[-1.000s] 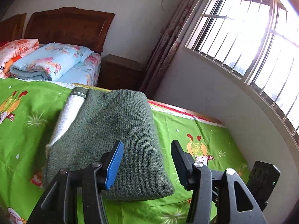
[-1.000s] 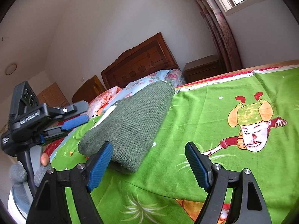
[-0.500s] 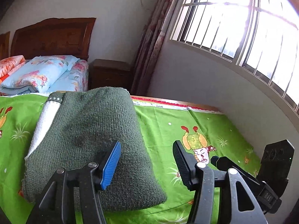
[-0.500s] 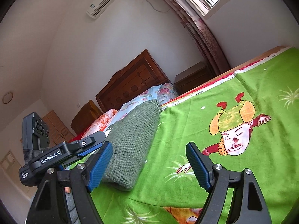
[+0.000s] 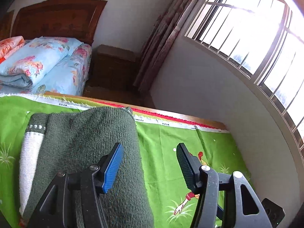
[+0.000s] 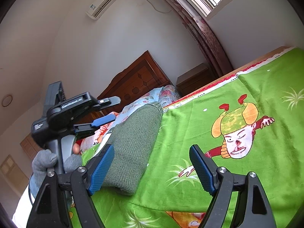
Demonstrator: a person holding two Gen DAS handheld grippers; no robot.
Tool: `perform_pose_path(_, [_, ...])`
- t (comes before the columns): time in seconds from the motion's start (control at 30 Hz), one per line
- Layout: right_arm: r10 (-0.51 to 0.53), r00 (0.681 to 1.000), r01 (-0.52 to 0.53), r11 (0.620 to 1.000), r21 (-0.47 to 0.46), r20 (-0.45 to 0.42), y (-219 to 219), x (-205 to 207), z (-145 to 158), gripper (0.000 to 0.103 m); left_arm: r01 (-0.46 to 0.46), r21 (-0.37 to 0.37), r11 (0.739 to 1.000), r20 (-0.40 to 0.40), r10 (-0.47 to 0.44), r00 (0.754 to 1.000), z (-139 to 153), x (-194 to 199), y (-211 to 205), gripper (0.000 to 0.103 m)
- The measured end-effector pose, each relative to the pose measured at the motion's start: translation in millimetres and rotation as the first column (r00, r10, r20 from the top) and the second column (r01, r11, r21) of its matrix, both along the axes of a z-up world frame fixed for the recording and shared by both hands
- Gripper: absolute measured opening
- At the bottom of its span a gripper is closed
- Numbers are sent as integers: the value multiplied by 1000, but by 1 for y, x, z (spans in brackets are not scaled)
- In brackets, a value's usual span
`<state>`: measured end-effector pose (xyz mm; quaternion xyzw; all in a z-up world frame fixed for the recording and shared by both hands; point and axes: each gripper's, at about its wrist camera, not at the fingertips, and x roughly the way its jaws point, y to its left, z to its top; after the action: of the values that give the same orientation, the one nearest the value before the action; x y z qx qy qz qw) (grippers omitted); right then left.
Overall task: Fold small clothes
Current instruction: 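Press and smooth the folded sweater flat with the left tool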
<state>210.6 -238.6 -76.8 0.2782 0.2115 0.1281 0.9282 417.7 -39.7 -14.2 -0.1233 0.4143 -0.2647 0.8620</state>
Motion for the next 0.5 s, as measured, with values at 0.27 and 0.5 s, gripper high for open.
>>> perform_pose_path(0.27, [17,1000,-17,1000,6,2,1,2,-1,103,-7,4,1000,-11,8,1000,-3,19,-8,59])
perform_pose_path(0.5, [30,1000,-30,999,-13,-3,6,4,-1,103,-31,53,998,-89,36,995,-24,77,-25,60])
